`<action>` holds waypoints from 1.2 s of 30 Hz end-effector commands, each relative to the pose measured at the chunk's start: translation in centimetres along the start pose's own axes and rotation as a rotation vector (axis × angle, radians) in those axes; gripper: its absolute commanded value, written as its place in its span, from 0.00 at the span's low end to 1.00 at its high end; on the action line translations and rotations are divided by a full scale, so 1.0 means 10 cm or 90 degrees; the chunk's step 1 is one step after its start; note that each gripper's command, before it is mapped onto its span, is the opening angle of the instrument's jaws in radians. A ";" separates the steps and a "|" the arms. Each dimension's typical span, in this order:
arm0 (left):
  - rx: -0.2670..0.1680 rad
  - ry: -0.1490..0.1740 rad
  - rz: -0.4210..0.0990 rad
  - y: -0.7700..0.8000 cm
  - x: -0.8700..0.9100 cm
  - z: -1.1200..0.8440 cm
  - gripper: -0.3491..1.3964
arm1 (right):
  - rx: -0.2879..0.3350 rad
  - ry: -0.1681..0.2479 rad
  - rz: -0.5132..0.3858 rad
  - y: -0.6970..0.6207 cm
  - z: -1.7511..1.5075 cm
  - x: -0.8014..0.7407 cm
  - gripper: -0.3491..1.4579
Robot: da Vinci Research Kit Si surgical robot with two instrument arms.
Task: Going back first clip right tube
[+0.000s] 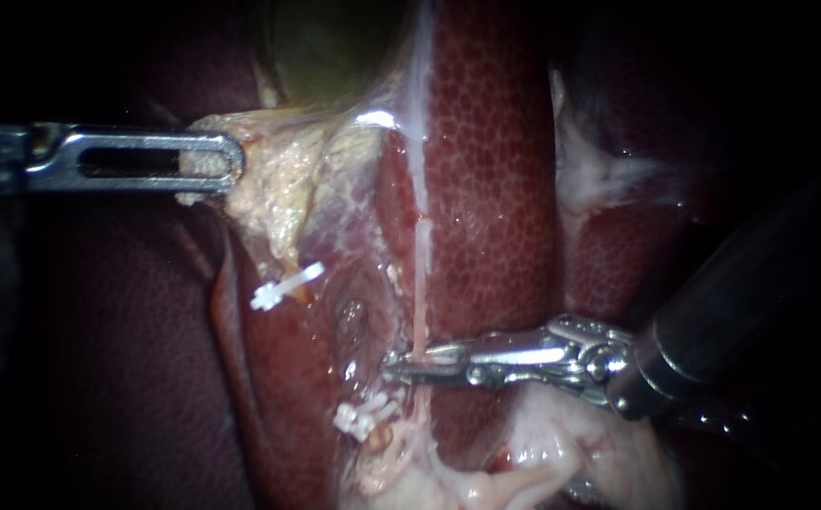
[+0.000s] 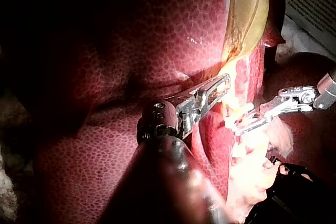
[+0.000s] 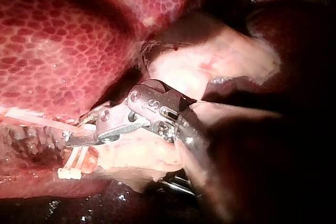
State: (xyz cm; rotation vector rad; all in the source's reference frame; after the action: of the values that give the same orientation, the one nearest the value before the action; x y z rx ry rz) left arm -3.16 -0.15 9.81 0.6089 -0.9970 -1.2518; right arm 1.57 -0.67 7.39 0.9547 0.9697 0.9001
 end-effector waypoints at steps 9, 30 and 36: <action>-0.002 -0.001 0.000 0.000 0.000 0.000 0.00 | 0.001 -0.004 0.000 0.001 0.001 0.001 0.00; -0.002 -0.001 0.000 0.000 0.000 0.000 0.00 | 0.025 0.015 -0.135 -0.004 -0.017 0.003 0.52; -0.002 -0.001 0.000 0.000 0.000 0.000 0.00 | 0.036 0.016 -0.211 -0.012 -0.051 0.013 0.52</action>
State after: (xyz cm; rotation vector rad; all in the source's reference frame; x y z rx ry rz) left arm -3.15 -0.15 9.81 0.6059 -0.9968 -1.2540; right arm 1.10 -0.43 7.07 0.7957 1.1464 0.5964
